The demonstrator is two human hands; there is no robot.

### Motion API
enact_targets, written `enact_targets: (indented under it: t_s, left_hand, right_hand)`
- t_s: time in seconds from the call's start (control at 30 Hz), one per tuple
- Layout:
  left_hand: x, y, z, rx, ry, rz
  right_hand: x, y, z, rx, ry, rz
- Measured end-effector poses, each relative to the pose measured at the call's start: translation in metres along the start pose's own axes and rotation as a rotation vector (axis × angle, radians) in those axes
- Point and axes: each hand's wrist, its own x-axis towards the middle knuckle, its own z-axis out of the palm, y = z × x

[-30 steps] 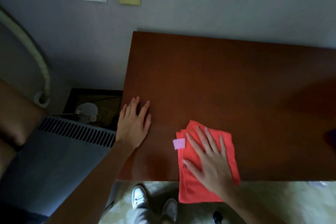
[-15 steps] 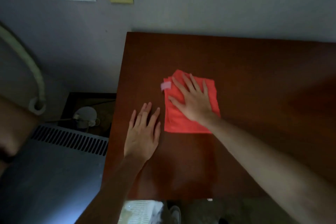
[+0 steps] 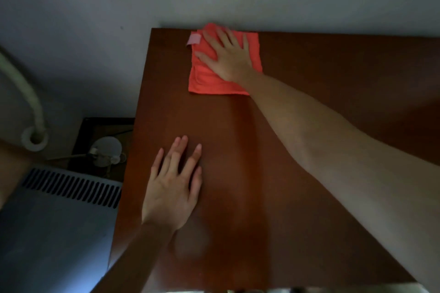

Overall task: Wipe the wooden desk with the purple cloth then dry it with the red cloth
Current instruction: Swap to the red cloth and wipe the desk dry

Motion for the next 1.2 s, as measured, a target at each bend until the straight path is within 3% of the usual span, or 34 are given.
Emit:
enact_targets:
  t_s: [0.13, 0.37, 0.5, 0.7, 1.03, 1.2]
  left_hand:
    - [0.001, 0.002, -0.003, -0.037, 0.008, -0.024]
    - [-0.002, 0.008, -0.009, -0.021, -0.048, -0.060]
    - [-0.002, 0.011, -0.011, -0.005, -0.082, -0.081]
    - [-0.001, 0.012, -0.013, 0.001, -0.096, -0.068]
    - [0.001, 0.007, -0.012, 0.004, -0.097, -0.042]
    - [0.002, 0.010, -0.010, 0.011, -0.069, -0.031]
  right_hand:
    - [-0.105, 0.022, -0.008, 0.021, -0.033, -0.055]
    - [-0.391, 0.077, -0.006, -0.065, 0.043, -0.030]
    - [-0.447, 0.086, -0.003, -0.110, 0.063, 0.071]
    - [-0.397, 0.089, 0.002, -0.097, 0.062, 0.150]
    - [-0.077, 0.124, -0.024, 0.019, 0.007, 0.153]
    - [-0.007, 0.132, -0.027, 0.015, 0.033, 0.160]
